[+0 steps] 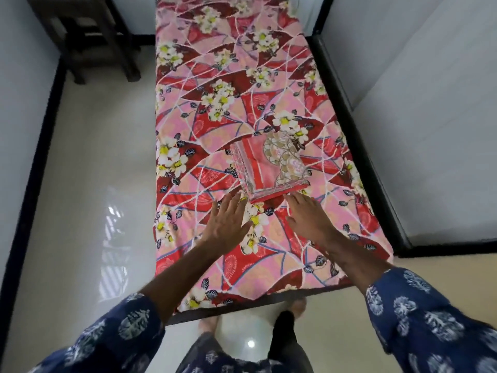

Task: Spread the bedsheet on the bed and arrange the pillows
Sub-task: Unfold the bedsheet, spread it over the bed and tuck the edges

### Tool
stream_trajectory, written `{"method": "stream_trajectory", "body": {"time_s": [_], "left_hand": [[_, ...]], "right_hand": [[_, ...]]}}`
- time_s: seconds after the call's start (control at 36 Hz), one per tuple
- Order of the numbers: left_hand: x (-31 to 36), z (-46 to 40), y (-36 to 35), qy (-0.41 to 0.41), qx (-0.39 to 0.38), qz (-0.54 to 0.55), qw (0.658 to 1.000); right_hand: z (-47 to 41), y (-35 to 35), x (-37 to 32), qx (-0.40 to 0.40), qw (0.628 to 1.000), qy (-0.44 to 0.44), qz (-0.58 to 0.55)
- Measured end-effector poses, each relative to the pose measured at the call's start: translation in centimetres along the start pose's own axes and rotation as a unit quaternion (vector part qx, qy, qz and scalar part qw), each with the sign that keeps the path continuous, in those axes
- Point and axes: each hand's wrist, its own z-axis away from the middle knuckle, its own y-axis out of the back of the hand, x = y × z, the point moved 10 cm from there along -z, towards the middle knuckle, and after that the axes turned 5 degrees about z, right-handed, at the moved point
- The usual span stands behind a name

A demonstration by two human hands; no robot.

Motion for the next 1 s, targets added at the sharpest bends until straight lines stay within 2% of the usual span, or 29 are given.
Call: {"method": "stream_trajectory", "body": {"time_s": [0.17,0.33,0.5,0.69,0.86,1.0], "left_hand": [[2.1,-2.1,-3.1,0.068,0.003,0.019,0.997],[2.3,-4.5,-9.9,0.133,-0.039,0.058,0.989],[-0.3,-7.7,-15.0,0.175,-0.02,0.053,0.983],[-3.9,-12.0,-21.1,0.154,0.021,-0.039,0.987],[-3.8,-13.8,-26.1,0.154,0.063,-0.016,0.986],[-3.9,-13.7,-26.5,0.161,0.097,-0.013,0.982]], "right_hand": [[-4.7,-4.1,4.5,-0.017,0.998,0.041,-0.044],[-8.2,-10.7,7.9,-0.048,0.995,0.085,-0.028],[-12.8,-12.2,8.7,0.028,0.99,0.138,0.029],[-18.3,-16.1,9.1,0.105,0.976,0.166,0.093],[-21.4,-18.4,8.5,0.135,0.968,0.169,0.127],[-22.8,-17.4,8.0,0.167,0.966,0.158,0.116]]}}
